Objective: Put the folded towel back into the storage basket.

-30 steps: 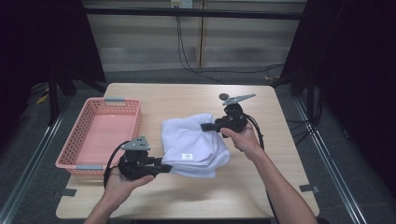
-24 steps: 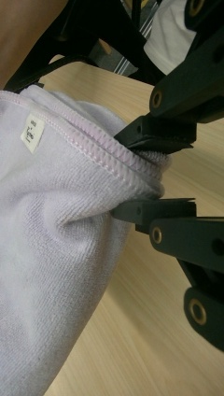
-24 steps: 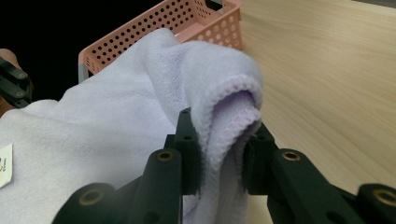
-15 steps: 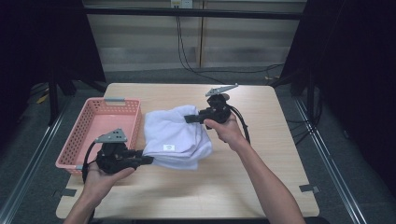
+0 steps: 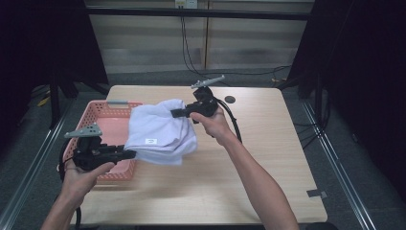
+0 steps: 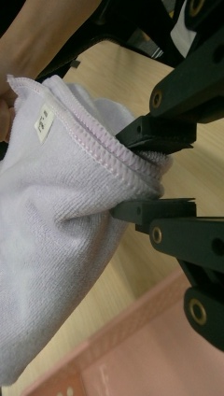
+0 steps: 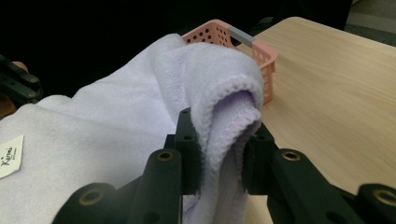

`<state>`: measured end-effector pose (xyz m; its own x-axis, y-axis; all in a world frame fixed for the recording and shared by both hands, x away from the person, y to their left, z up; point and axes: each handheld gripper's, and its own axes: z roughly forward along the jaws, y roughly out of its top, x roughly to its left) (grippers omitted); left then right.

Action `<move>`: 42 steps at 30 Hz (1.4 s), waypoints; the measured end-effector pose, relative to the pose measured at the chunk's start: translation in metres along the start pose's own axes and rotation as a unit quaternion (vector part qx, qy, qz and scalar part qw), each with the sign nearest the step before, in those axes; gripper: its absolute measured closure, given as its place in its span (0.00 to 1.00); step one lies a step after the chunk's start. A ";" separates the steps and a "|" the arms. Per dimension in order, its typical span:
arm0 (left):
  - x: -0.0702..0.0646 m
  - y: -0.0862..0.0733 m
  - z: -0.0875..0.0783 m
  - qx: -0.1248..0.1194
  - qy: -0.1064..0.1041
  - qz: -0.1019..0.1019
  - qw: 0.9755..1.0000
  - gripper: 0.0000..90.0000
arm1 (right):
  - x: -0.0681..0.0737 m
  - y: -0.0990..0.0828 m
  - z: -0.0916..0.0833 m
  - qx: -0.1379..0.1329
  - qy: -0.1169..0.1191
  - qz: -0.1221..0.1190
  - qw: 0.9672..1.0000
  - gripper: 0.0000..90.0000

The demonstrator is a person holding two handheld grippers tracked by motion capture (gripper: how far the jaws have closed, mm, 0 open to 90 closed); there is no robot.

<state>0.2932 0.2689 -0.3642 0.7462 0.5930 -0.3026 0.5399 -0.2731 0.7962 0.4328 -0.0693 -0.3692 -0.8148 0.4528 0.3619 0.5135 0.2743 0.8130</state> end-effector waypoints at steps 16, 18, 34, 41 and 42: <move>0.037 -0.013 -0.050 -0.024 0.043 -0.030 0.998 0.77 | 0.016 0.042 0.057 0.013 0.020 -0.002 1.000 0.81; 0.042 -0.016 -0.058 -0.026 0.049 -0.035 0.998 0.77 | 0.020 0.046 0.066 0.015 0.021 -0.006 1.000 0.81; 0.069 -0.035 -0.093 -0.048 0.081 -0.065 0.993 0.78 | 0.038 0.062 0.117 0.024 0.028 -0.006 0.999 0.81; 0.081 -0.044 -0.101 -0.050 0.092 -0.081 0.991 0.78 | 0.043 0.061 0.136 0.024 0.017 0.005 1.000 0.81; 0.084 -0.045 -0.104 -0.051 0.095 -0.085 0.991 0.78 | 0.044 0.061 0.138 0.025 0.016 0.006 1.000 0.81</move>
<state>0.2912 0.4096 -0.3710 0.5568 0.7579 -0.3399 0.6018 -0.0860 0.7940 0.4661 0.0844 -0.3665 -0.8168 0.4288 0.3859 0.5345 0.3111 0.7858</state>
